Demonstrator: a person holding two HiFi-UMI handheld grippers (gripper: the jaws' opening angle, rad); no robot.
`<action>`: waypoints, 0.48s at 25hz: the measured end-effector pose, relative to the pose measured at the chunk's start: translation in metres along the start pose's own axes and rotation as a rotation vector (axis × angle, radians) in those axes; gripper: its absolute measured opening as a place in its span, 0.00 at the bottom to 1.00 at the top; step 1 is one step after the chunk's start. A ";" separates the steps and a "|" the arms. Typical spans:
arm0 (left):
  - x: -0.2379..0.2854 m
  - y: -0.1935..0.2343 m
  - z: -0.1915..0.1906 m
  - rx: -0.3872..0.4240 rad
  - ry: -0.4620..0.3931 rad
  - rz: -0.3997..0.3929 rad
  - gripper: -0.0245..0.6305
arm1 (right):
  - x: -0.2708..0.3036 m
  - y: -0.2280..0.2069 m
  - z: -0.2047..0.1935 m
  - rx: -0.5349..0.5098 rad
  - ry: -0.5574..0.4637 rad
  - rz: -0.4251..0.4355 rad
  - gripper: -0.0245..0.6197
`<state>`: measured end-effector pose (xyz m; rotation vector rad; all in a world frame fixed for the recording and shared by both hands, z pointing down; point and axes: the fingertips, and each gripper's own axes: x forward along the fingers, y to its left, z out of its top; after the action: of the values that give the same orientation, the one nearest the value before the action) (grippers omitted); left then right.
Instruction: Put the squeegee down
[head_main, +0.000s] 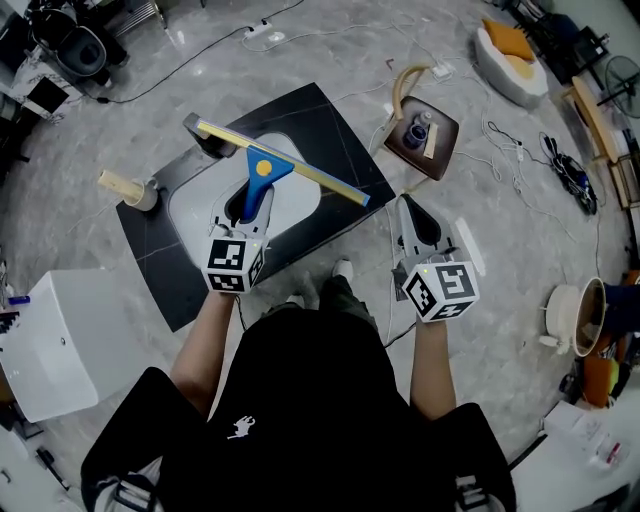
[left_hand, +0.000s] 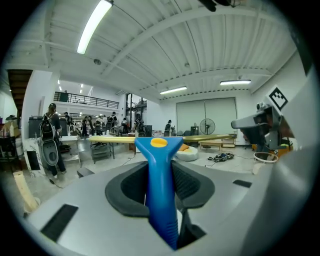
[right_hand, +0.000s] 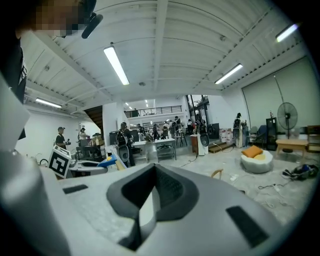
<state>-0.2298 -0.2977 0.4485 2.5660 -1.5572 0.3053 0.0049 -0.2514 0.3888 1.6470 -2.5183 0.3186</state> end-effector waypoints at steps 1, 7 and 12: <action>0.008 -0.001 0.003 0.003 0.000 0.006 0.23 | 0.006 -0.008 0.004 -0.001 -0.004 0.008 0.04; 0.053 -0.012 0.015 0.028 0.019 0.032 0.23 | 0.038 -0.055 0.003 0.012 0.012 0.045 0.04; 0.091 -0.028 0.012 0.066 0.064 0.029 0.23 | 0.059 -0.095 -0.011 0.033 0.050 0.065 0.04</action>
<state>-0.1626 -0.3657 0.4578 2.5571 -1.5884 0.4449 0.0680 -0.3377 0.4224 1.5504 -2.5469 0.4052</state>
